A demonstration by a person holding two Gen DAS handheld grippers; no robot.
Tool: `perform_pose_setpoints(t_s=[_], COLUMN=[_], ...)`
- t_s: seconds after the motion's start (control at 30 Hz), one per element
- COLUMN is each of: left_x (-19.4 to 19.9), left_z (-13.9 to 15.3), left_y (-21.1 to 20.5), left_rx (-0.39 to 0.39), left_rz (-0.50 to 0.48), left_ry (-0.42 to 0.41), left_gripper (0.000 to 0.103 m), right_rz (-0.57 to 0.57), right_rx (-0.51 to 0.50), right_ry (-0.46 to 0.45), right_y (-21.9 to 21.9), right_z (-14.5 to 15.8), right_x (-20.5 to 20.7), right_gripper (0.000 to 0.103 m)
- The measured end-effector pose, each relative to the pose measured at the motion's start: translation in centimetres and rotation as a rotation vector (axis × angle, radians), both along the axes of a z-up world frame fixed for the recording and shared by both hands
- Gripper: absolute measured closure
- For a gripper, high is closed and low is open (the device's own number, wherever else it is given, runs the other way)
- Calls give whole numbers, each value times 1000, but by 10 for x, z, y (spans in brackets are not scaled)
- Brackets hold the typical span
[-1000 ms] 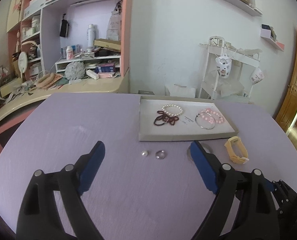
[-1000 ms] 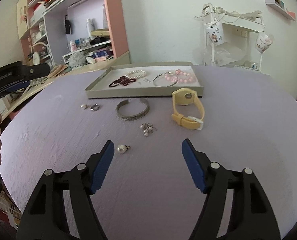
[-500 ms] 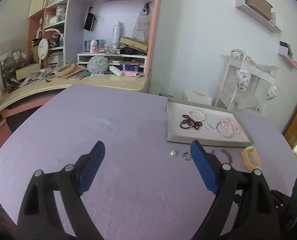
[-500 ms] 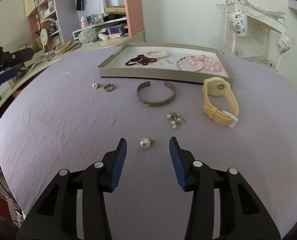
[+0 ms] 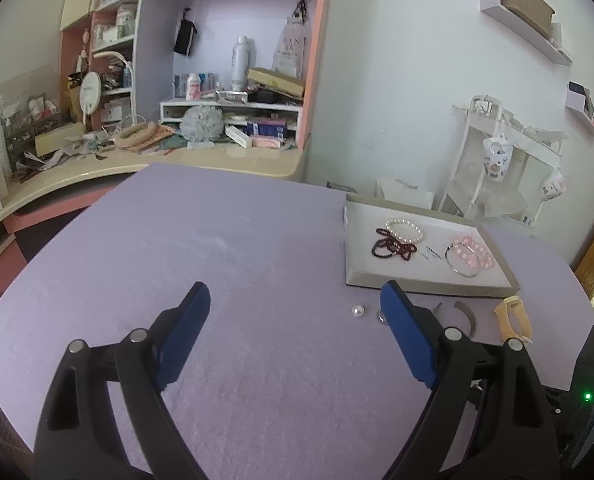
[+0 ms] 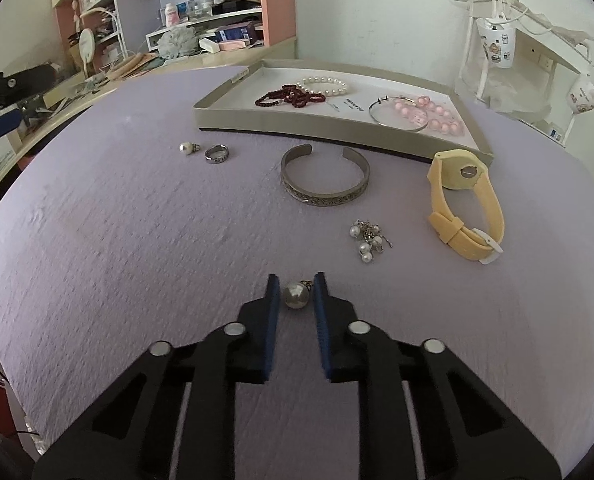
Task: Organize jewelry
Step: 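Lower the right tool onto the pearl stud earring and close it, then carry the pearl earring in the right tool over to the tray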
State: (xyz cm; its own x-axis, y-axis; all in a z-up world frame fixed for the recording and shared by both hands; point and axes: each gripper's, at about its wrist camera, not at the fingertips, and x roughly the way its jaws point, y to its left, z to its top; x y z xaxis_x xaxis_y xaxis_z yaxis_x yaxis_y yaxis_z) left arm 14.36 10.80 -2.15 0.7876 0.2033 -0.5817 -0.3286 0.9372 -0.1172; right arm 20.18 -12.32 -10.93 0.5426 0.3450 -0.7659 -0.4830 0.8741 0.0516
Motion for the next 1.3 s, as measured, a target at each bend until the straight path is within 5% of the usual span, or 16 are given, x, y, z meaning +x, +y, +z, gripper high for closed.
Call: perform_pose_setpoints(t_s=[0.37,0.6,0.97,1.1,1.3], left_x=[43,76,112,116,112], left_z=[-36,-62,-92,-92,-92], left_y=[-10,-17,-29,-32,-32], left_rx=[4,-4,-26,-26,-34], left_rz=[-106,-176,-234,-243,-239], left_ry=[94,175,270,275,272], left_gripper=[18,41,65,87,89], right_rz=[-45,-90,-124,-130,-135], right_rx=[61,78,90,89,98], right_ry=[20,35,47,48,50], right_y=[-28,-43,-48,-49,-52], right_z=[-1,-3,-3,-3,-3], right_x=[-3,1,10,11,13], right_gripper=[89,89,89,89,89])
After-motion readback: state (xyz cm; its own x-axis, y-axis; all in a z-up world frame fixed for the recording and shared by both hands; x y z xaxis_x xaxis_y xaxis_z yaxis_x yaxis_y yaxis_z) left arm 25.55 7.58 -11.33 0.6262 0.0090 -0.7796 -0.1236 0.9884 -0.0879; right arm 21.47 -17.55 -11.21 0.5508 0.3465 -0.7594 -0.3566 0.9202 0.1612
